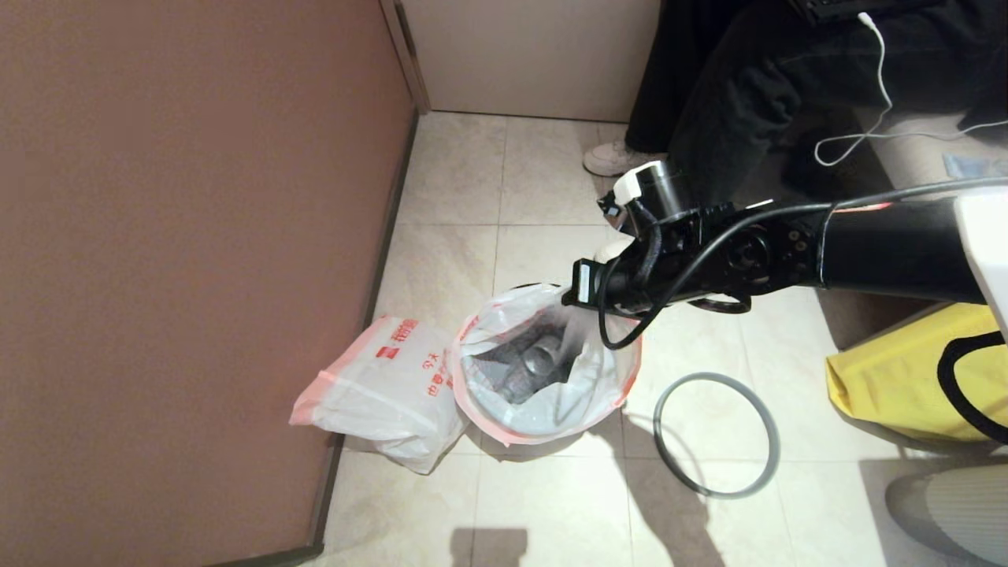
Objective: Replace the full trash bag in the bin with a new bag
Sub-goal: Place the trash bag on the floor
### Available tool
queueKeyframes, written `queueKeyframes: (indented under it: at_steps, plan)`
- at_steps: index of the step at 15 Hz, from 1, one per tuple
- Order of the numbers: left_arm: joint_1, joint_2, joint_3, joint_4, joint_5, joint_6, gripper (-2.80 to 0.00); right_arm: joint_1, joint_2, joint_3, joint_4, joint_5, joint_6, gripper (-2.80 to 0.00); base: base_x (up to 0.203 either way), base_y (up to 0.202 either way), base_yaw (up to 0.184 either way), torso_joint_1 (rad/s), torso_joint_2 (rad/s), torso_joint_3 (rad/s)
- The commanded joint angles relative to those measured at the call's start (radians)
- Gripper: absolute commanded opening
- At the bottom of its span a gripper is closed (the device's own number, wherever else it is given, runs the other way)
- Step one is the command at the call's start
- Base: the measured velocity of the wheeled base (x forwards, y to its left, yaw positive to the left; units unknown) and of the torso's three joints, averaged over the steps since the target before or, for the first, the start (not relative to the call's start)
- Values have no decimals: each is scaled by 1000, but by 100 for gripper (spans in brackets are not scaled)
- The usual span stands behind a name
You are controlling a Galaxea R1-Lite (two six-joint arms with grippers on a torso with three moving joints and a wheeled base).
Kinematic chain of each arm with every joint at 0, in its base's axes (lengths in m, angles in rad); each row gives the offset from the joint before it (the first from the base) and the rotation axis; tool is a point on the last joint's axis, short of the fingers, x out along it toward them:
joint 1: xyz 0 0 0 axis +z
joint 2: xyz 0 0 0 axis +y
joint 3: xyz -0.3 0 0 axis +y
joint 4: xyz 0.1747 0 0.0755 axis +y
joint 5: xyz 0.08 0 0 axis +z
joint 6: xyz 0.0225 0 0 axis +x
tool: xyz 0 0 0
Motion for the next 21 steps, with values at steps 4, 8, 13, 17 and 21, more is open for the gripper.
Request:
queueKeyframes:
  at_steps: [4,8,13,17,21]
  plan:
    - [0,1,0,0,0,0,-280,12,-151,114,52,-10,-3,0,0,0,0,0,0,0]
    - [0,1,0,0,0,0,-280,-24,-278,248,148,-93,0,0,0,0,0,0,0,0]
    - [0,1,0,0,0,0,-280,-159,-345,459,61,-89,1,-280,0,0,0,0,0,0]
    - [0,1,0,0,0,0,-280,-279,-276,531,-75,31,0,-280,0,0,0,0,0,0]
    - [0,1,0,0,0,0,-280,-357,-126,542,-320,227,18,-280,0,0,0,0,0,0]
